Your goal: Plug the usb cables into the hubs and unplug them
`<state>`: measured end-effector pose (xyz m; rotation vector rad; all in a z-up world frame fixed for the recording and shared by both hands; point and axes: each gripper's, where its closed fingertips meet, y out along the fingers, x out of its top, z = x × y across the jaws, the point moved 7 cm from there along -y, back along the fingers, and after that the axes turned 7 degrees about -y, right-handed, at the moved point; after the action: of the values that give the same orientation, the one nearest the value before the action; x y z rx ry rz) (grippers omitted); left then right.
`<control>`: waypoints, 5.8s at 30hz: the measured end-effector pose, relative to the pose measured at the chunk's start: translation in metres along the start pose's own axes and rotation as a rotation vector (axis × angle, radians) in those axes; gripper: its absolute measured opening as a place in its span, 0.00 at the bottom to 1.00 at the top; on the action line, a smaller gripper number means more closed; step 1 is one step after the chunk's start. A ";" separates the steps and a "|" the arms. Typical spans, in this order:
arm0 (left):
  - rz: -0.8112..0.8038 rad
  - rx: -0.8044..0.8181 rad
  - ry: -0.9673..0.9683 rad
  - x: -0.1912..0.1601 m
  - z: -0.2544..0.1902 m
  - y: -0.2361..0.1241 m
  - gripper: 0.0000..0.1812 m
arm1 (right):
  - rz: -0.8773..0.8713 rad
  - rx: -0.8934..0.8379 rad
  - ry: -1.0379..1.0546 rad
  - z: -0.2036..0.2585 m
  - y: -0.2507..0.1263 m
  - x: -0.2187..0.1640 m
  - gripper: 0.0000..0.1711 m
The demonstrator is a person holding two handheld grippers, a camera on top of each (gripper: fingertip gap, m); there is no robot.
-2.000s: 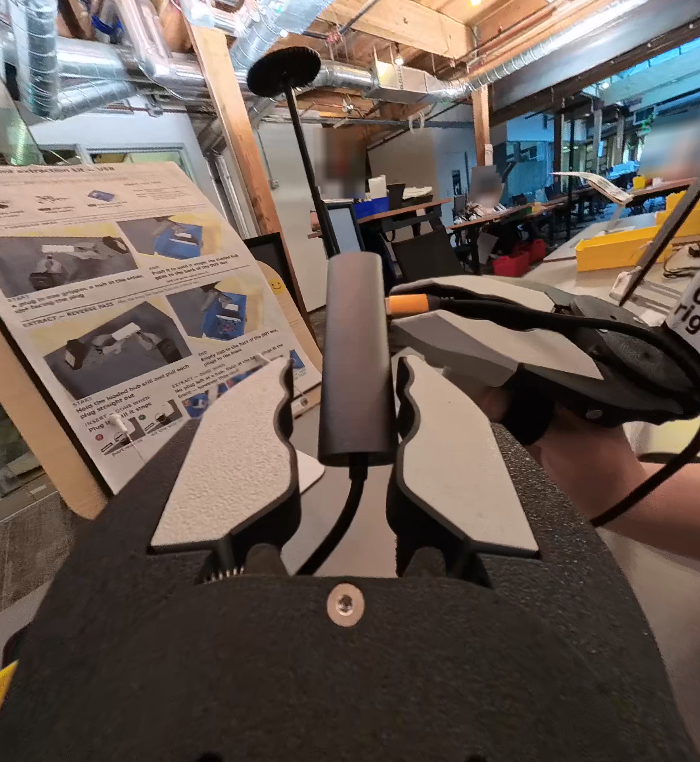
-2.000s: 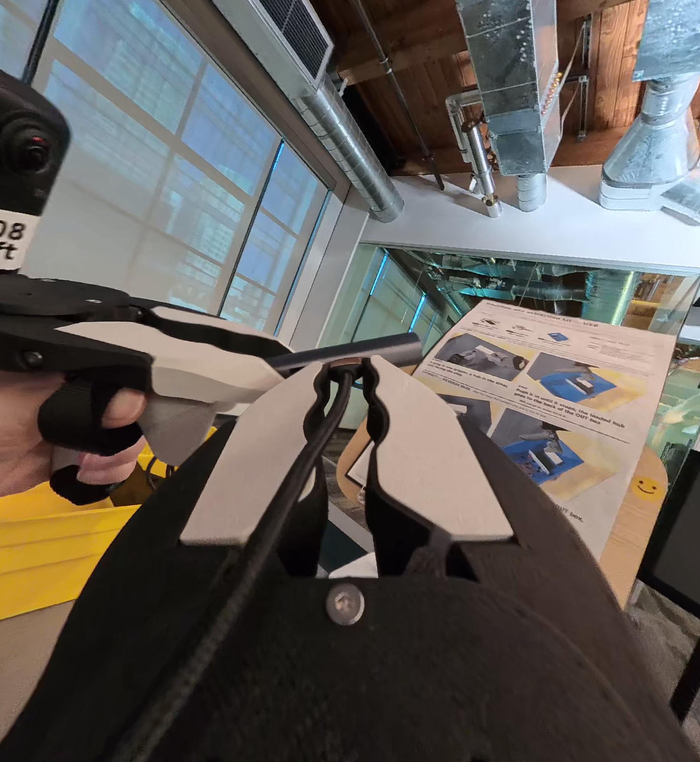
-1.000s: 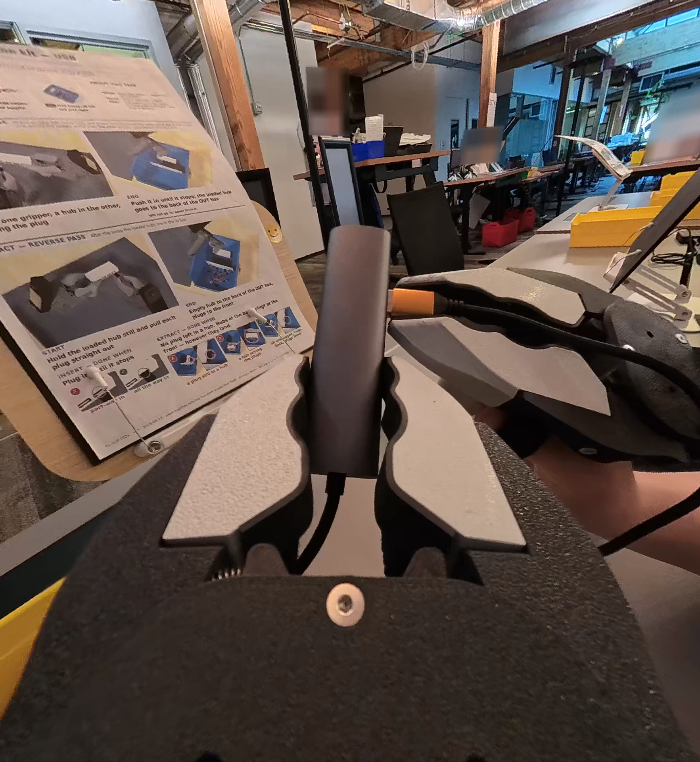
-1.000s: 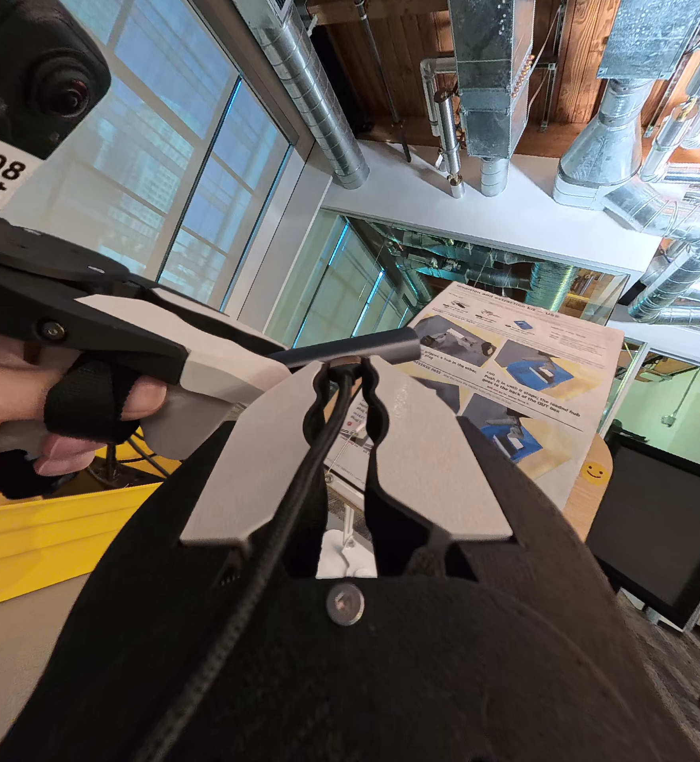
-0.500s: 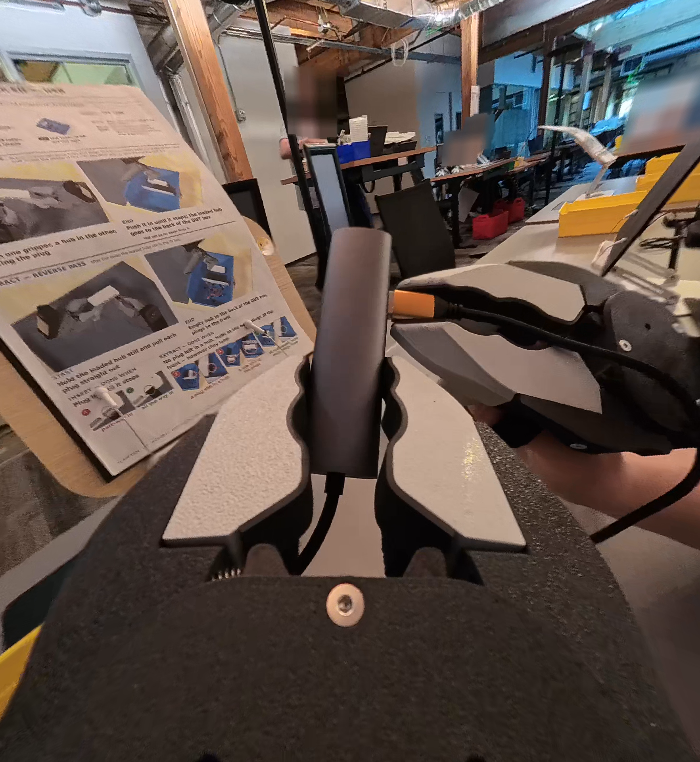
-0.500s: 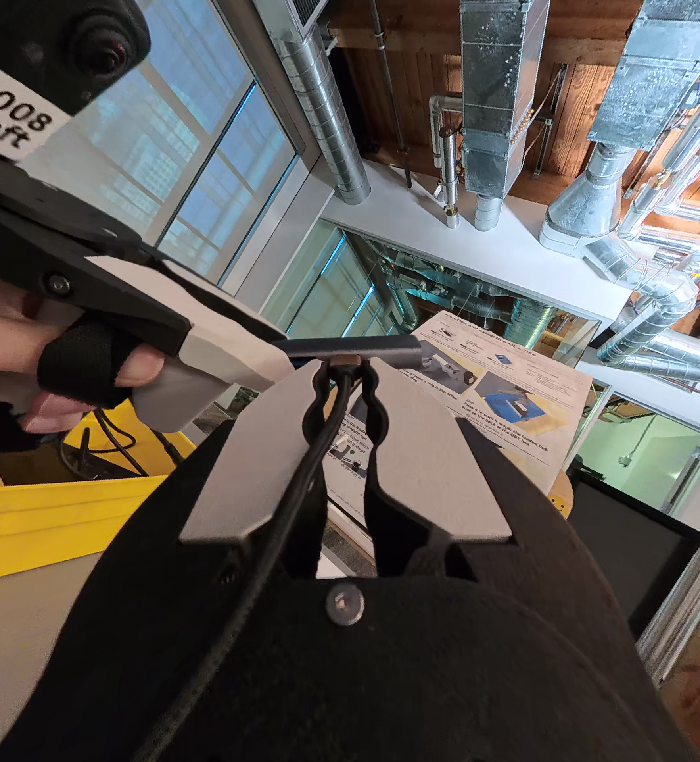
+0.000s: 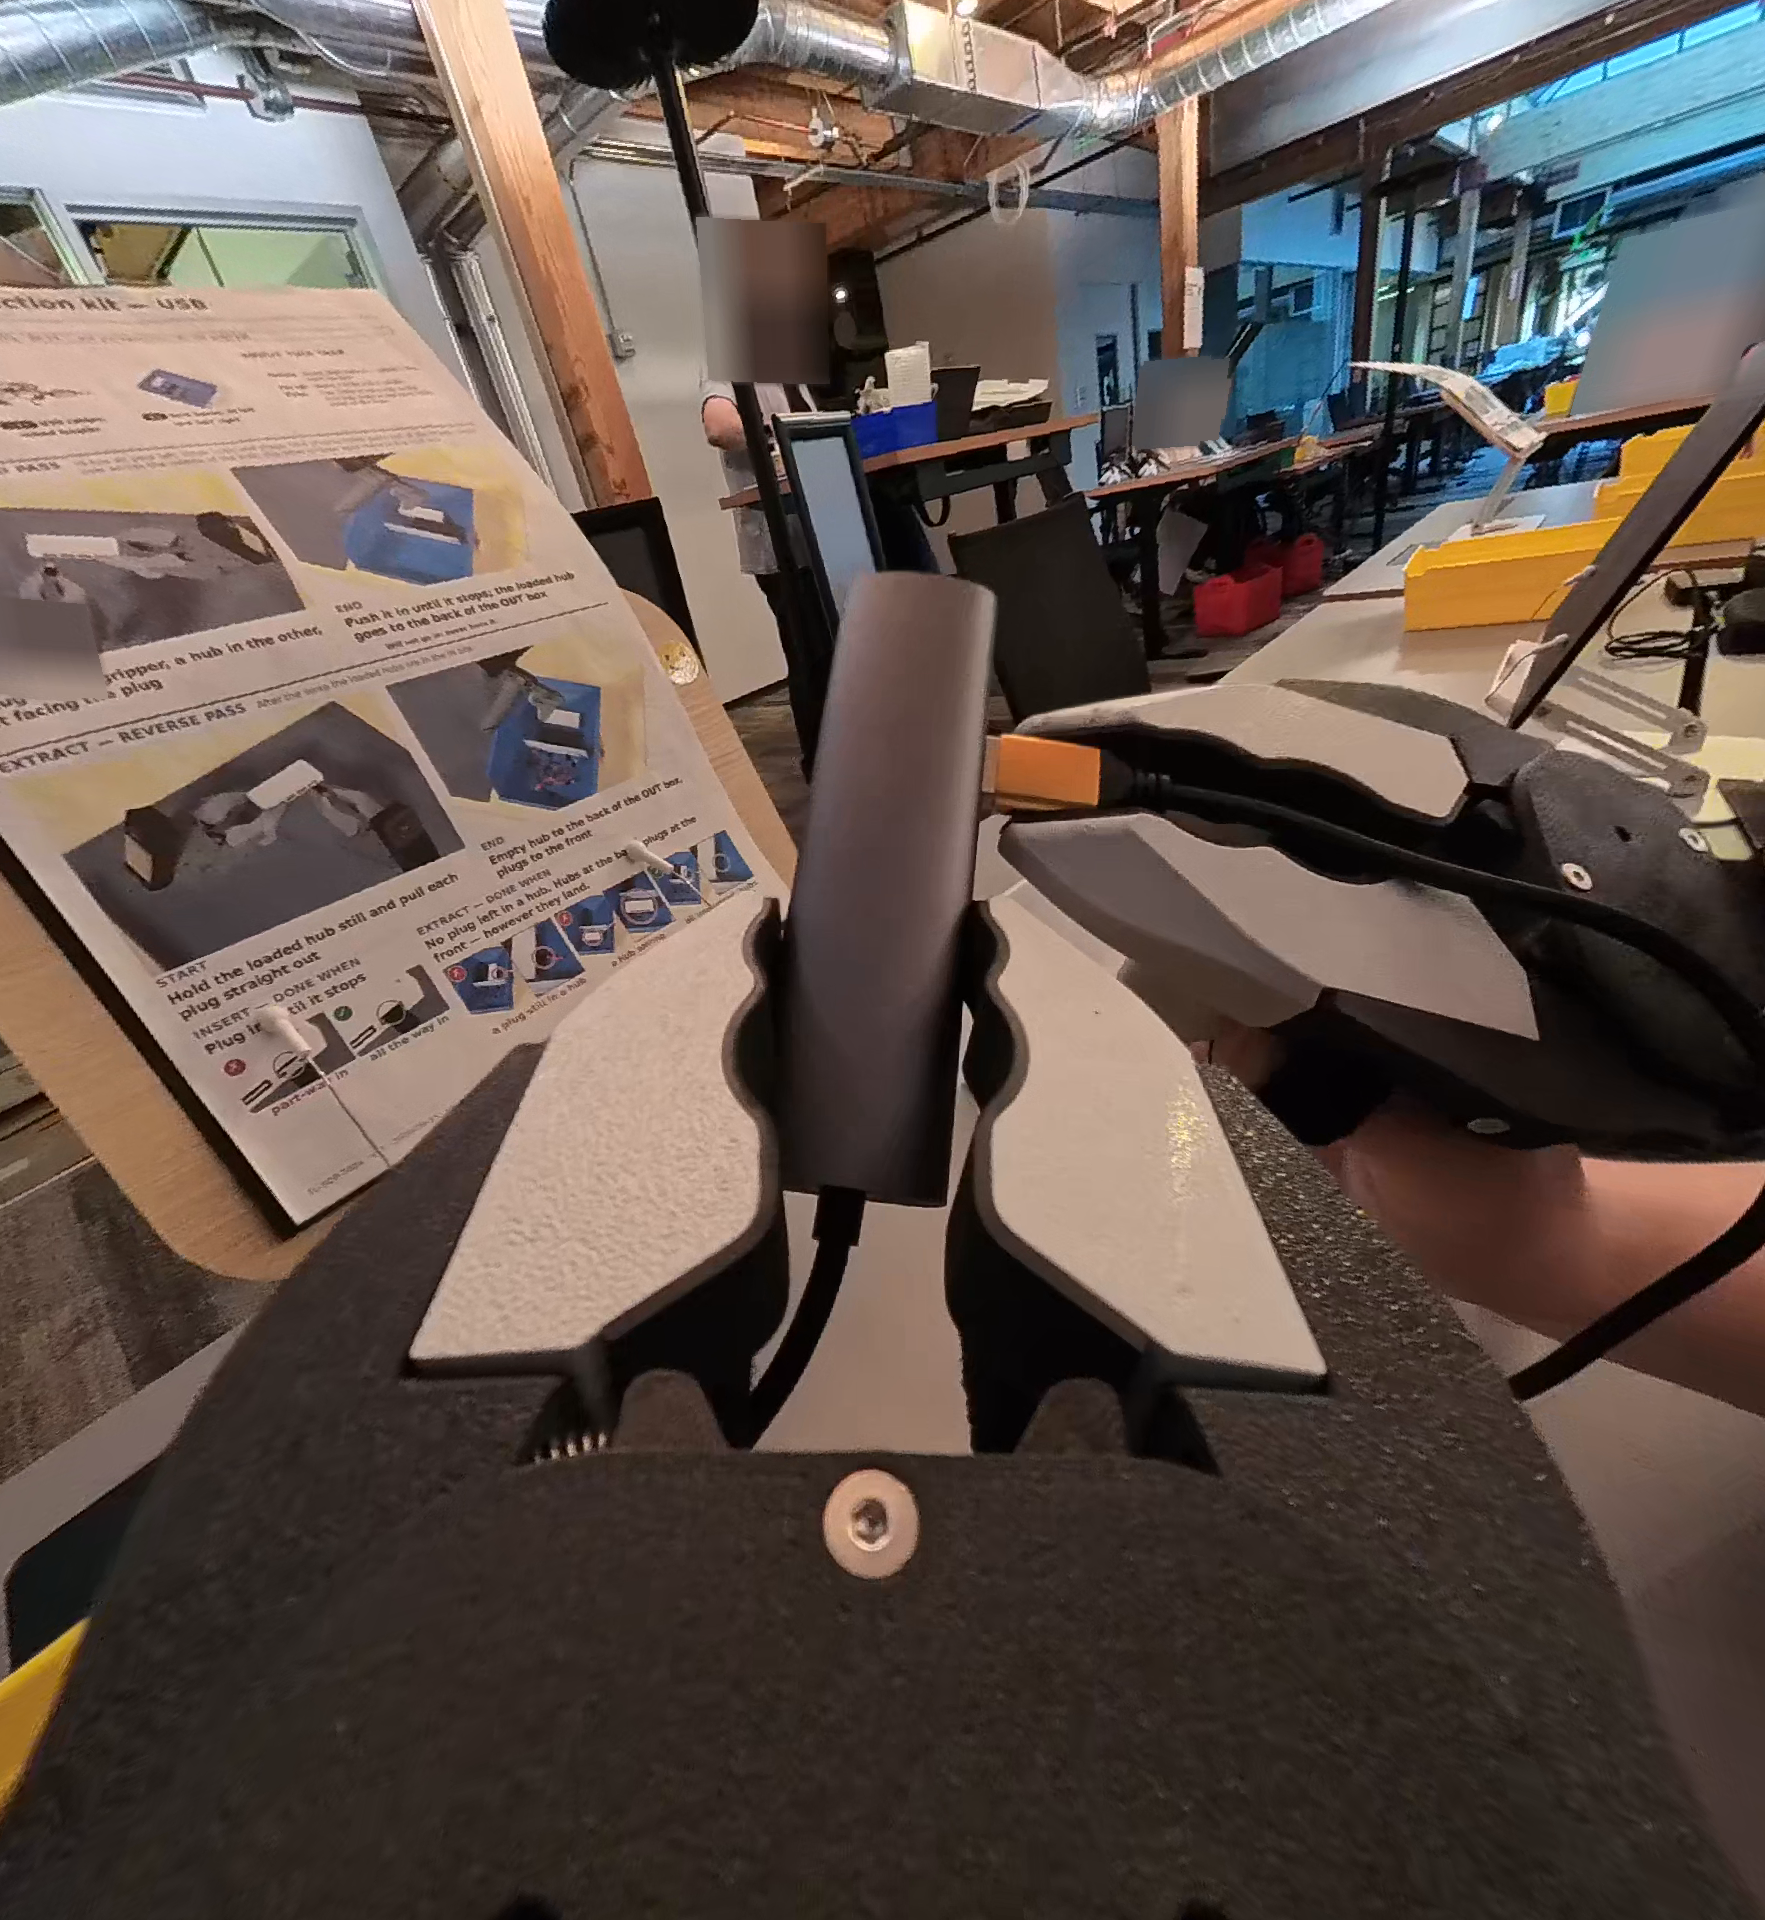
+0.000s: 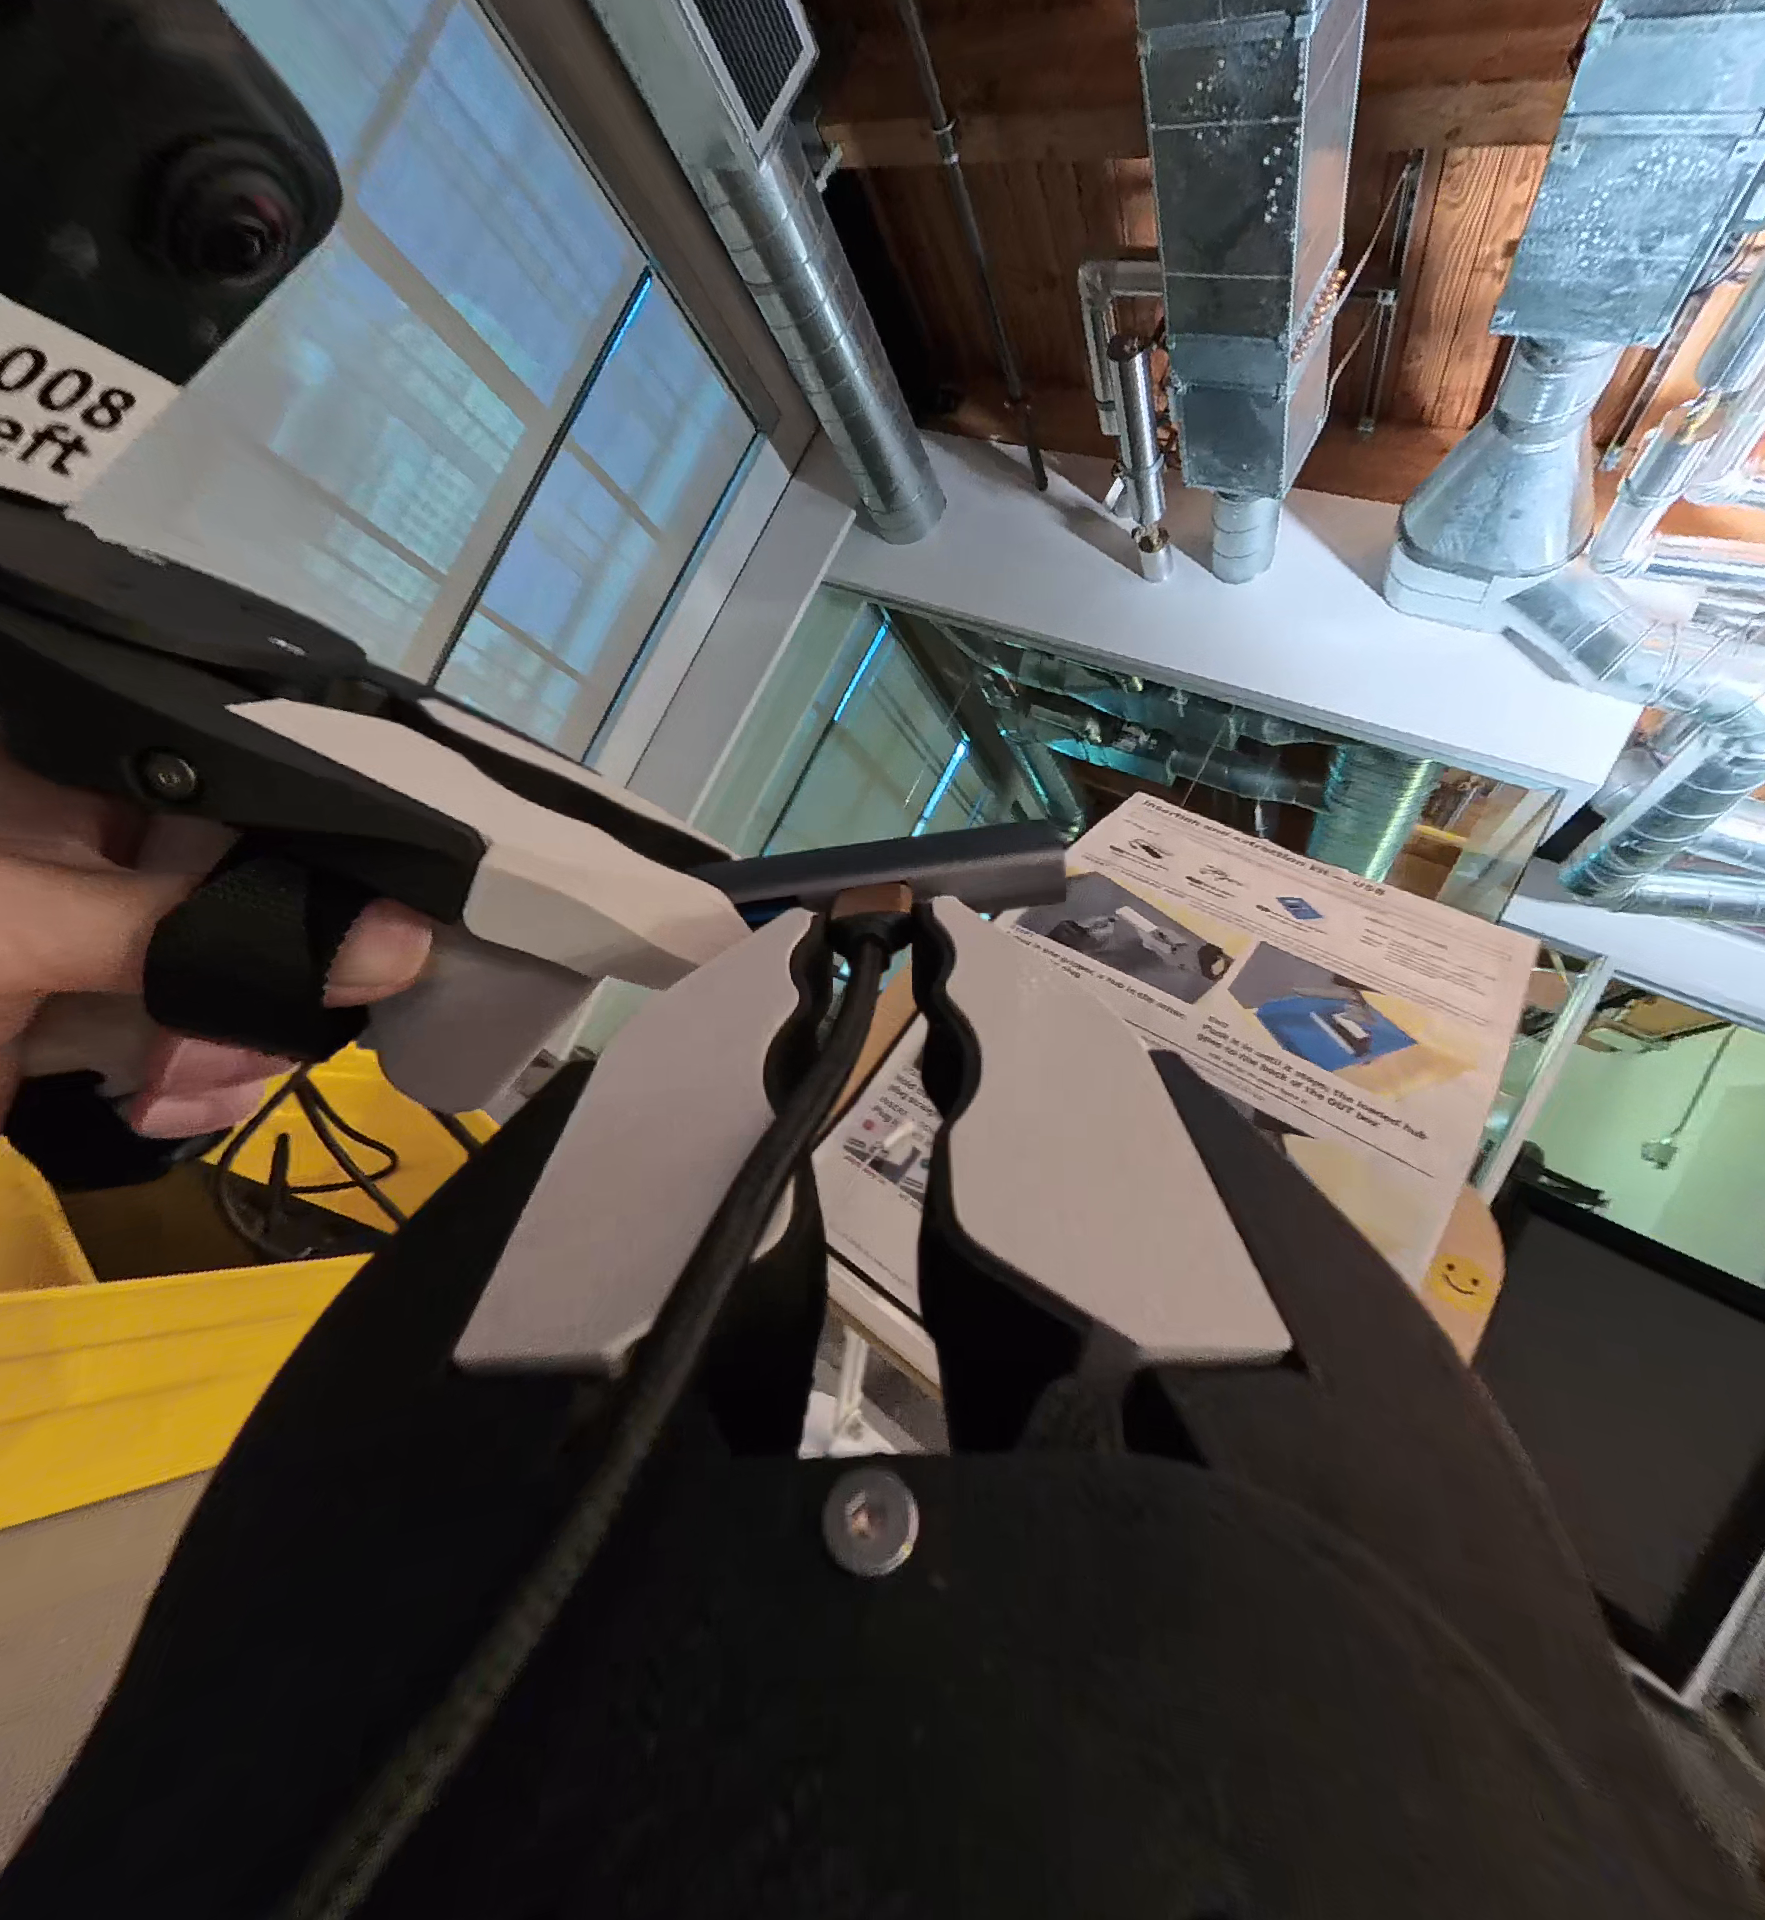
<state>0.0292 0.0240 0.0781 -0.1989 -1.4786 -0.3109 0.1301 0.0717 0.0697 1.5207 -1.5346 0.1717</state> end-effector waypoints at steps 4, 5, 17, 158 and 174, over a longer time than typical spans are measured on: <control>-0.004 0.023 0.020 0.001 -0.001 -0.001 0.18 | 0.020 -0.038 -0.086 0.002 0.000 0.002 0.09; -0.007 0.033 0.026 0.001 -0.002 -0.001 0.18 | 0.026 -0.051 -0.109 0.003 -0.001 0.003 0.09; 0.075 0.106 0.186 0.006 -0.011 -0.005 0.18 | 0.068 0.016 -0.231 -0.001 0.000 0.010 0.10; 0.425 -0.145 0.233 -0.021 -0.019 0.002 0.18 | 1.036 0.533 0.145 -0.146 -0.107 -0.049 0.27; 0.531 -0.272 0.398 -0.042 -0.049 0.011 0.18 | 0.361 1.053 -0.016 -0.032 -0.049 -0.028 0.27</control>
<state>0.0767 0.0227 0.0325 -0.6942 -0.9413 -0.1073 0.1811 0.1018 0.0445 1.9664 -1.8222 1.3465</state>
